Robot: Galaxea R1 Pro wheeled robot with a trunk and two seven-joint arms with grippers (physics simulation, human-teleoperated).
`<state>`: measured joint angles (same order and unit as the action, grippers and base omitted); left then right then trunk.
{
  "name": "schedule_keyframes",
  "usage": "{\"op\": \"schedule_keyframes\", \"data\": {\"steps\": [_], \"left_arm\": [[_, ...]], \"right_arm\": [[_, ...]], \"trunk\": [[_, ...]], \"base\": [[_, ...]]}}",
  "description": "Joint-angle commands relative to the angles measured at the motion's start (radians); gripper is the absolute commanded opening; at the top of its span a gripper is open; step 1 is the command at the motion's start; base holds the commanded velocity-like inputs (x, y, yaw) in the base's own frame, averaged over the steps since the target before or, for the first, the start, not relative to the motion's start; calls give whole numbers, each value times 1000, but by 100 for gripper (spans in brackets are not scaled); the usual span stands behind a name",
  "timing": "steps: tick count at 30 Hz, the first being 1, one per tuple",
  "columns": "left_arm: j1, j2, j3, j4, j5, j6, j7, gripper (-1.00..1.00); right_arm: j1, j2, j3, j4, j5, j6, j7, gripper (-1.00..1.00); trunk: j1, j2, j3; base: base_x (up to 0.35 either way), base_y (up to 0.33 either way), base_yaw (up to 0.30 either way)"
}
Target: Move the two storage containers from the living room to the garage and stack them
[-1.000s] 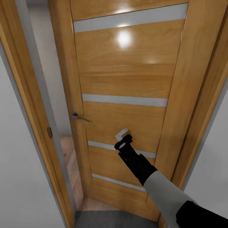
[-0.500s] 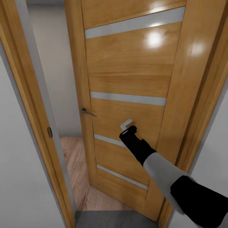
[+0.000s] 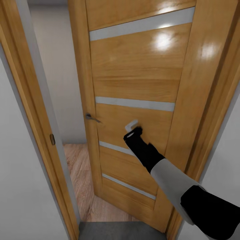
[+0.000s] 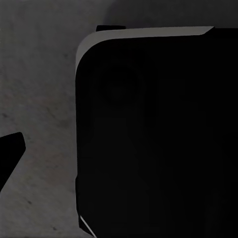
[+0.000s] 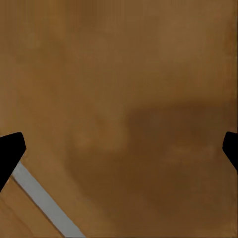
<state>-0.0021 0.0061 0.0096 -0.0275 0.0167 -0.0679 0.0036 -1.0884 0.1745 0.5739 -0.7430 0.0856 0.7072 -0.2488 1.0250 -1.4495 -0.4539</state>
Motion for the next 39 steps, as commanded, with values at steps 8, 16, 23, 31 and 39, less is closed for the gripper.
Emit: {"op": "schedule_keyframes", "data": {"steps": [8,16,23,31,39], "left_arm": [[0,0,1,0,2,-3,1,100],[0,0,1,0,2,-3,1,100],[0,-1,1,0,2,-3,2,100],[0,-2,1,0,2,-3,2,100],[0,-2,1,0,2,-3,2,100]], "right_arm": [[-1,0,47,-115,8,96,6,100],[-10,0,55,-93,5,105,-1,100],[-142,0,54,98,-46,80,-2,100],[-189,0,53,163,-55,76,-4,100],[-255,0,52,272,-99,40,-7,100]], "trunk": [[0,-1,-1],[0,-1,-1],[0,-1,-1],[0,-1,-1],[0,-1,-1]], "base": [[0,0,0],[0,0,0],[0,0,0],[0,0,0],[0,0,0]]}}
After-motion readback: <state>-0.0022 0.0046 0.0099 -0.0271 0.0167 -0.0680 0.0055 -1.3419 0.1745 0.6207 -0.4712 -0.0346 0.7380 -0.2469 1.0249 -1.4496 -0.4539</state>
